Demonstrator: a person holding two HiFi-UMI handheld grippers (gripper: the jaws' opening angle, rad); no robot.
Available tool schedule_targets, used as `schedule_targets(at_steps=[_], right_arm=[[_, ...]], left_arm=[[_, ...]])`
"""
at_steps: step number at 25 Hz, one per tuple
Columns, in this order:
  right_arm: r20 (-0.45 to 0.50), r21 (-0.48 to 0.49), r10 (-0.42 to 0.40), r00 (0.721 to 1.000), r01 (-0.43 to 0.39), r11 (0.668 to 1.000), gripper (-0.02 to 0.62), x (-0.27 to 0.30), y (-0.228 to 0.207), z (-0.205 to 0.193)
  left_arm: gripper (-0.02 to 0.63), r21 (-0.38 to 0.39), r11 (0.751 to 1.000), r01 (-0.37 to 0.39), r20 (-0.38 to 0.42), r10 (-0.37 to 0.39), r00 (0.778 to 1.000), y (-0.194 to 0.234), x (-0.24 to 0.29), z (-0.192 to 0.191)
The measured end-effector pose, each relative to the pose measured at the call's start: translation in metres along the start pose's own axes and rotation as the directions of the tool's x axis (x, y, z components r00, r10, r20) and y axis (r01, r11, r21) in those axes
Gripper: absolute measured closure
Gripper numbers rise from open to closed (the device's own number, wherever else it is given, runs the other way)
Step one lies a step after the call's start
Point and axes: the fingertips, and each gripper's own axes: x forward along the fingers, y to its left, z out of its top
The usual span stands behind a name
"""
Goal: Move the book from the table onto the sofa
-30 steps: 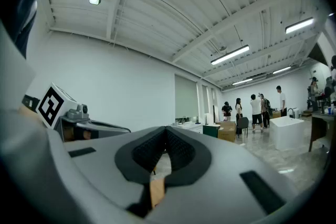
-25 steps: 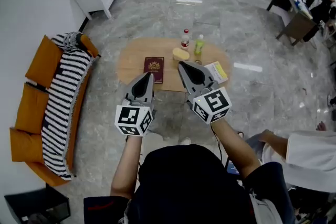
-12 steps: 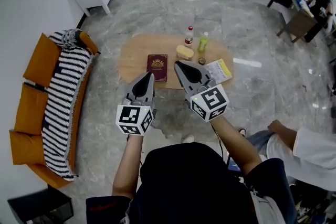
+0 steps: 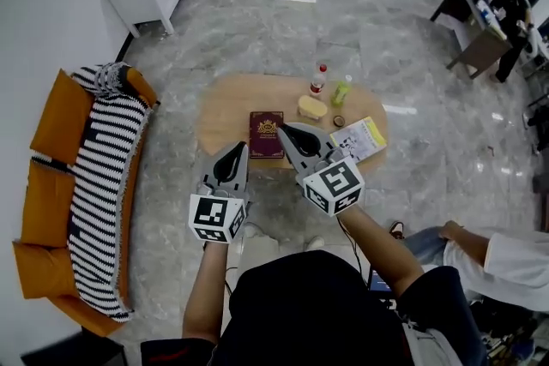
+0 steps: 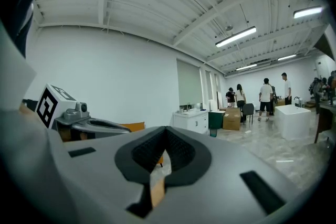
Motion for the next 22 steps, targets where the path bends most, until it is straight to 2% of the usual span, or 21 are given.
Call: schedule_targets(at_steps=[3, 9, 22], right_arm=[[-0.018, -0.007, -0.005, 1.0, 0.005, 1.0, 0.586, 0.024, 0.006, -0.001], [-0.051, 0.028, -0.033, 0.998, 0.035, 0.999, 0.586, 0.073, 0.016, -0.01], [-0.11, 0.054, -0.086, 0.99, 0.092, 0.994, 0.586, 0.095, 0.004, -0.046]], left_arm=[[0.592, 0.032, 0.999, 0.002, -0.002, -0.002, 1.0, 0.028, -0.002, -0.001], [0.592, 0.01, 1.0, 0.022, -0.041, -0.022, 0.999, 0.079, -0.004, -0.017], [0.592, -0.042, 0.995, 0.09, -0.101, -0.094, 0.99, 0.102, 0.026, -0.054]])
